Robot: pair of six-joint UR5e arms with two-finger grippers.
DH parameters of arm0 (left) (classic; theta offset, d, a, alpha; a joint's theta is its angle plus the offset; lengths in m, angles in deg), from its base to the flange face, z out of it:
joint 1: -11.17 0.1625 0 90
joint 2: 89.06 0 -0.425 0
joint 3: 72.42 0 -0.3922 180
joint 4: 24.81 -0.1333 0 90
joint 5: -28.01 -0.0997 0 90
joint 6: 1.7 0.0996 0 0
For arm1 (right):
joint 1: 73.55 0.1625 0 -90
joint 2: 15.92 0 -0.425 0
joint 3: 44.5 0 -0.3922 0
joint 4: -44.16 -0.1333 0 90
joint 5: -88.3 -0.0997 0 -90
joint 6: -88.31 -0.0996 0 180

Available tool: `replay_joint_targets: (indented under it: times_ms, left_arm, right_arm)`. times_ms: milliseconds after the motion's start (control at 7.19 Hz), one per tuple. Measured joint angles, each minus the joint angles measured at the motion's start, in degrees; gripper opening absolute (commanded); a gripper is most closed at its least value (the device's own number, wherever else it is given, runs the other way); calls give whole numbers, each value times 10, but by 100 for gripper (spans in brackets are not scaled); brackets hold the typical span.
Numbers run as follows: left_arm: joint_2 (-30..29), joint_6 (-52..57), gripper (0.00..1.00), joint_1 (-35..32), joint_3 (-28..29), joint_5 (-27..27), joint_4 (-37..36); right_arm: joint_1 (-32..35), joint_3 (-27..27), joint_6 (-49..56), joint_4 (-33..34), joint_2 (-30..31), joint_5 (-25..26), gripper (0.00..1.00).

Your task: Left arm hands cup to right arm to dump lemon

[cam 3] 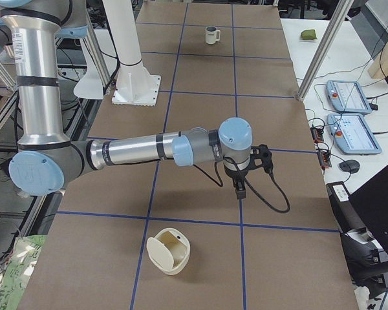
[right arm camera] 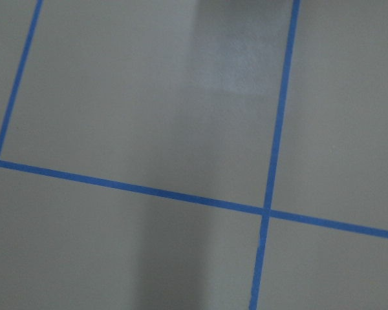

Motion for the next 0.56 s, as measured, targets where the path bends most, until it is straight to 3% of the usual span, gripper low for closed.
replay_joint_targets:
  times_ms: [278,557]
  left_arm:
    - [-14,-45,100,47,-26,55,7]
    - [-4,-134,100,113,-44,61,35]
  right_arm:
    - [-13,-18,-2,-15,-5,3,100]
    - [-29,-19,-16,-83,23,2,100]
